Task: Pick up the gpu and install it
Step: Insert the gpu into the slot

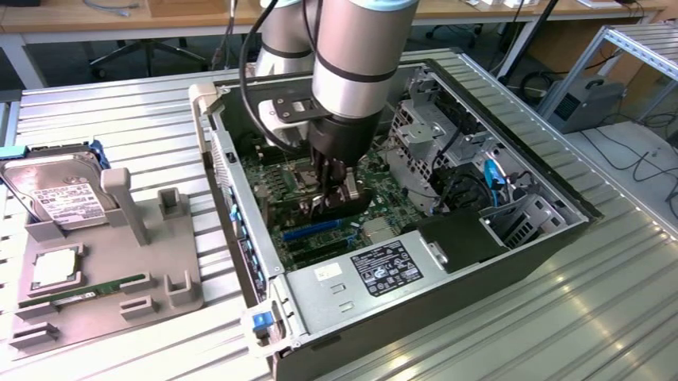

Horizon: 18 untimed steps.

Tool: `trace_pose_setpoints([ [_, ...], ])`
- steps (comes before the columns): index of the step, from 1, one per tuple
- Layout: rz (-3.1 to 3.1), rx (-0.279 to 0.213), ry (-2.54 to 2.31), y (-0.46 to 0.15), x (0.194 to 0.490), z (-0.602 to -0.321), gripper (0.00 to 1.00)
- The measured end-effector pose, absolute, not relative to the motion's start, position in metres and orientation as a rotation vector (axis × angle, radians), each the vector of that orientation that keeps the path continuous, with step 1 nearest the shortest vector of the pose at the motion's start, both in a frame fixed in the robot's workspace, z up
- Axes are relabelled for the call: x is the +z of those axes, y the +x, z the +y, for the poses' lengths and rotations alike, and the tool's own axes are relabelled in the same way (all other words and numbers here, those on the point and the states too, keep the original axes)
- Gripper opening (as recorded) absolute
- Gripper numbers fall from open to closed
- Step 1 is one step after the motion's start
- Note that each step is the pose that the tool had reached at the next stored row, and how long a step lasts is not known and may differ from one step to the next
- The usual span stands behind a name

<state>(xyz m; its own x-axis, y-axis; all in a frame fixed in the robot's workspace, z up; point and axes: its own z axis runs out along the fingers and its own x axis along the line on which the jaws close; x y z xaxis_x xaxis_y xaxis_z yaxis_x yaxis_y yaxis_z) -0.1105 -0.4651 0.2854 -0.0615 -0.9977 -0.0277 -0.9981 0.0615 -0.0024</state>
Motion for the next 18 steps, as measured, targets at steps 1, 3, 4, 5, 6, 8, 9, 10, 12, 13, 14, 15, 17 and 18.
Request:
trace_pose_setpoints([
  [1, 2.273, 0.027, -2.137, -0.111, 0.2846, -0.4651, 0.27],
  [3, 2.273, 0.027, -2.137, -0.1122, 0.2829, -0.4651, 0.27],
  [4, 2.273, 0.027, -2.137, -0.1129, 0.2821, -0.4651, 0.27],
  [5, 2.273, 0.027, -2.137, -0.1135, 0.2813, -0.4651, 0.27],
  [6, 2.273, 0.027, -2.137, -0.114, 0.2806, -0.4651, 0.27],
  [8, 2.273, 0.027, -2.137, -0.1144, 0.2794, -0.4651, 0.27],
  [9, 2.273, 0.027, -2.137, -0.1145, 0.2789, -0.4651, 0.27],
  [10, 2.273, 0.027, -2.137, -0.1146, 0.2785, -0.4651, 0.27],
  [12, 2.273, 0.027, -2.137, -0.1147, 0.2778, -0.4651, 0.27],
  [13, 2.273, 0.027, -2.137, -0.1148, 0.2773, -0.4652, 0.27],
  [14, 2.273, 0.027, -2.137, -0.1148, 0.2768, -0.4653, 0.27],
  [15, 2.273, 0.027, -2.137, -0.1149, 0.2765, -0.4654, 0.27],
  [17, 2.273, 0.027, -2.137, -0.1149, 0.2755, -0.4658, 0.27],
  [18, 2.273, 0.027, -2.137, -0.1149, 0.2748, -0.4659, 0.27],
])
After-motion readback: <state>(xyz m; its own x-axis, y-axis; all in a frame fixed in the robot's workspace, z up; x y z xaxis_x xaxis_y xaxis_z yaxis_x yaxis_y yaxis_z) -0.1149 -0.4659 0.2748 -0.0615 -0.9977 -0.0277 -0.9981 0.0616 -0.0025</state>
